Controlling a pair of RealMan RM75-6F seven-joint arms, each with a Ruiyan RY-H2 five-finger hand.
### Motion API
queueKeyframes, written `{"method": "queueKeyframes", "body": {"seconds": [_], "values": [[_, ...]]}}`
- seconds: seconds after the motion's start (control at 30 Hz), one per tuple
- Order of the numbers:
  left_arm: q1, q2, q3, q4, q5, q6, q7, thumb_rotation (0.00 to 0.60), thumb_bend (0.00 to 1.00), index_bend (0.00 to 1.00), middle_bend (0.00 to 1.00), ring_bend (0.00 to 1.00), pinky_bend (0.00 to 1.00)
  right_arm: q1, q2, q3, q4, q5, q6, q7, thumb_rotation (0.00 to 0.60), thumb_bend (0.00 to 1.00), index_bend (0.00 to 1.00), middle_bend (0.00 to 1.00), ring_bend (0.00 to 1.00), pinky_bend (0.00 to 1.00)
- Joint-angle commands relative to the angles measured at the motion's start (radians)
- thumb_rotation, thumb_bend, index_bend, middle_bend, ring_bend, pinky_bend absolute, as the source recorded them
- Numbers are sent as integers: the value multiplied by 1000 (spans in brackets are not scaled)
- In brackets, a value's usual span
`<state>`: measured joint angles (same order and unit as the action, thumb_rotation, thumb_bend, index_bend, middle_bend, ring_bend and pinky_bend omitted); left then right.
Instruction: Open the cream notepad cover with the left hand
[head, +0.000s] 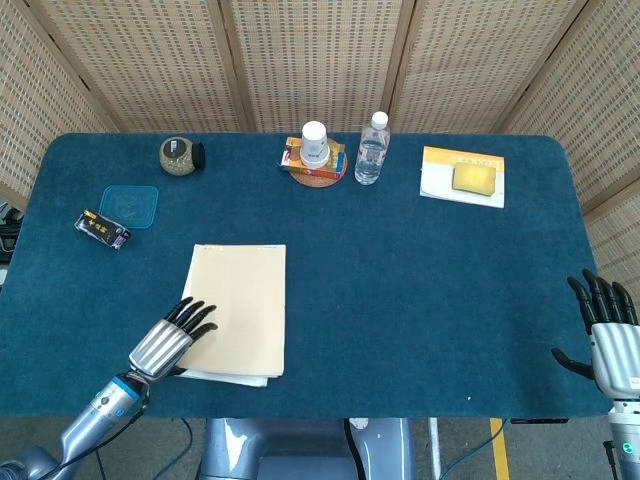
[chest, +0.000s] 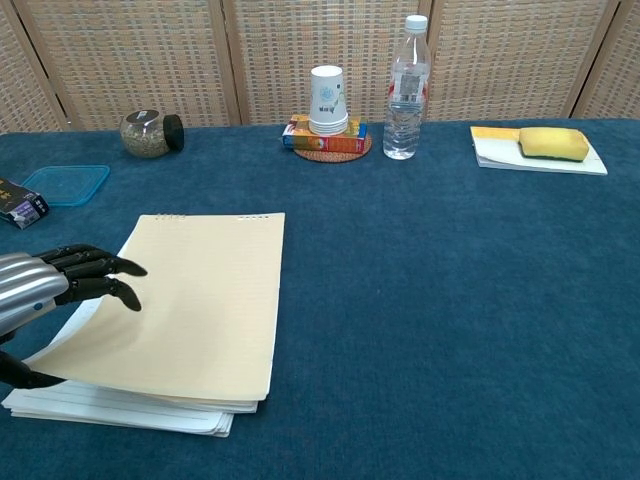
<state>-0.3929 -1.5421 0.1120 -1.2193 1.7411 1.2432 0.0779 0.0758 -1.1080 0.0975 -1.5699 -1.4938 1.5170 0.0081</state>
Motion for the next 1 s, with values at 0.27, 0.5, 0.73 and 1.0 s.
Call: {"method": "queueKeyframes", "body": {"seconds": [0.27, 0.5, 0.73, 1.0], "values": [[-5, -28, -6, 51, 11, 38, -37, 600, 466, 486, 312, 250, 248, 0, 0, -1, 0, 0, 0, 0, 600, 0, 26, 0, 0, 0], [-13, -48, -2, 105, 32, 73, -109, 600, 577, 703, 493, 383, 425, 1, 0, -3, -1, -3, -2, 0, 600, 0, 28, 0, 0, 0], [-11, -67, 5, 167, 51, 123, -164, 600, 602, 770, 541, 415, 457, 2, -2, -4, 0, -2, -6, -1, 600, 0, 29, 0, 0, 0], [-15, -40, 58, 197, 119, 173, -219, 600, 605, 793, 560, 428, 470, 3, -4, -5, 0, -1, -8, -5, 600, 0, 29, 0, 0, 0]]}}
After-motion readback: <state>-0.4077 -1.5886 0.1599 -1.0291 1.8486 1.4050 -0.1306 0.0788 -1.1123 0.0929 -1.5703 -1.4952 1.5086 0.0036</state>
